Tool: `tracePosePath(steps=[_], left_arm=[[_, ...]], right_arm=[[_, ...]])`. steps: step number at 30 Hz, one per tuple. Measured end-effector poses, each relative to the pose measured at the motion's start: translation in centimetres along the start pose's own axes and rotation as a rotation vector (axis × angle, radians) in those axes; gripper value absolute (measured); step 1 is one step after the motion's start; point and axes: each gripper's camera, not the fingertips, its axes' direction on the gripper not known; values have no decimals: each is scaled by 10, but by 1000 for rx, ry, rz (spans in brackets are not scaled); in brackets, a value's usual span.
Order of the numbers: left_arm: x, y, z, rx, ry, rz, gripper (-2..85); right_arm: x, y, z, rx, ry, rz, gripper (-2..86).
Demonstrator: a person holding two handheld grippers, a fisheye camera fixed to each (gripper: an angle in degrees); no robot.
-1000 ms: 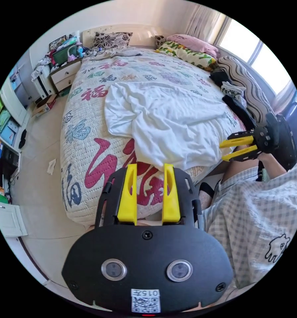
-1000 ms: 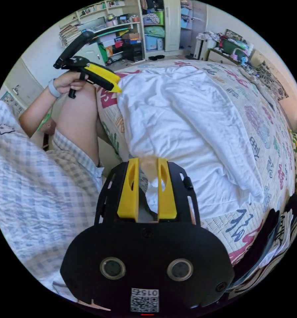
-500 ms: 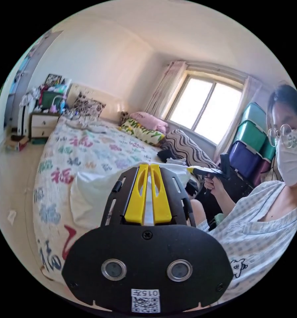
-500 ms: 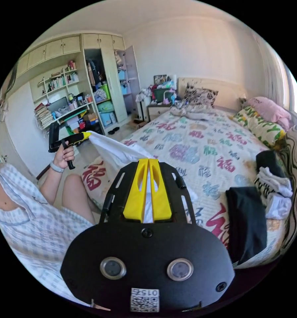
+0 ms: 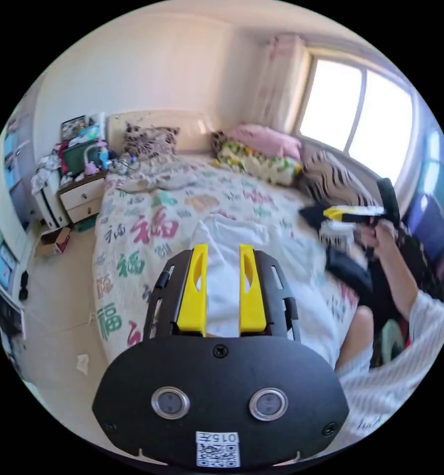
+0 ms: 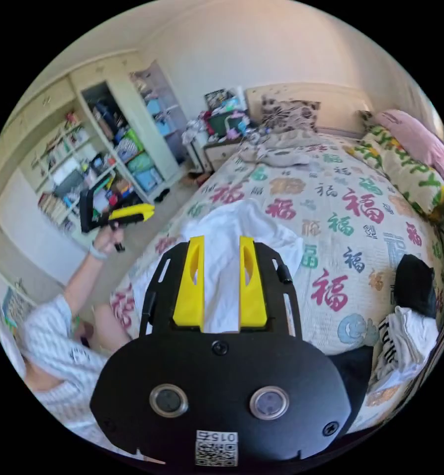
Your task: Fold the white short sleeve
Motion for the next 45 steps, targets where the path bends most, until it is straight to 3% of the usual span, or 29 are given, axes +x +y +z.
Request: tracePosePath(steps=[4,6,9,11,15,19,25,29,36,40,45], left_arm=[[-1,129,35,-294,-25,-114,121],[-1,163,47,-340,-23,-185,126],[1,170,42,-219,-83,-253,109],[2,162,50,-243,-133,-242,92],[4,156,60,-283,-196,-212,36],[-9,175,24,-187,-143,-312,16],[-8,222,-49,-33,-21,-423,9],[7,256,-71,25,84,-466,9],[23,299,-13,-162,211,-559,29],[24,301,-19,-179,50,-580,84],[28,278,-3,-165,16,-538,118]], right_arm=[[-37,131,39,-205,-17,-2,107],[-43,171,59,-276,-35,83,114],[-39,219,85,-332,-25,262,117],[-39,233,83,-240,2,320,114],[-28,240,91,-256,110,347,71],[-9,251,89,-240,-55,341,2],[34,276,40,-169,-118,382,-8],[56,294,-5,-101,-54,408,-5],[92,326,31,-189,-117,516,67],[100,322,56,-233,-97,513,92],[102,307,89,-332,-13,475,86]])
